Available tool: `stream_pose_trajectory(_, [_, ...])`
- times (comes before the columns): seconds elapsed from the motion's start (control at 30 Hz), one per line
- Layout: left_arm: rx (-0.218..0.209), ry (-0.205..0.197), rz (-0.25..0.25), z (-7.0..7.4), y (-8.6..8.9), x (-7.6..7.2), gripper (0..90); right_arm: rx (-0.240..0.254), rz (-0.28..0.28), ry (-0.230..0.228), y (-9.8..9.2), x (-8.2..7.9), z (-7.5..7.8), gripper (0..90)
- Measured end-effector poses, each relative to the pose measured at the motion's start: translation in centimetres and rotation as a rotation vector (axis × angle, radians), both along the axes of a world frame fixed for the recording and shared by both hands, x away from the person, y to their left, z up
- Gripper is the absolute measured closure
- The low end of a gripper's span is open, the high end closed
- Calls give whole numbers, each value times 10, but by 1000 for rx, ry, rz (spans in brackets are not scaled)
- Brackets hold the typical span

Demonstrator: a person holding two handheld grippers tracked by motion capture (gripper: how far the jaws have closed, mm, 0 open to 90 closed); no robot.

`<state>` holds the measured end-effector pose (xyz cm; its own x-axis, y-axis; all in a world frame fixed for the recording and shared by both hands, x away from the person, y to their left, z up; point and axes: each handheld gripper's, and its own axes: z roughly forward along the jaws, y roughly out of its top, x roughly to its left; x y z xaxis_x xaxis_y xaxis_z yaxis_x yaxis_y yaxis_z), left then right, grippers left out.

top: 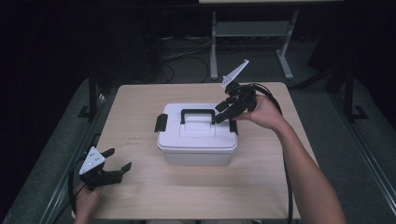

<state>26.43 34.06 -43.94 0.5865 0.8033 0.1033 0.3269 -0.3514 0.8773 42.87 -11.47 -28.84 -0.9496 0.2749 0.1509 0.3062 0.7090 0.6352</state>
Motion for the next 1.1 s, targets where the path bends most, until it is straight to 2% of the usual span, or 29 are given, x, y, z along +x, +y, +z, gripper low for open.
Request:
stream_pose_trajectory(0.53, [1,2,1,0,-1,0,138,17,-42,-12,-21,-8,2,389])
stream_pose_trajectory(1.1, [6,-1,-7,1,-3,0,138,22,-81,-3,-41,-21,0,386])
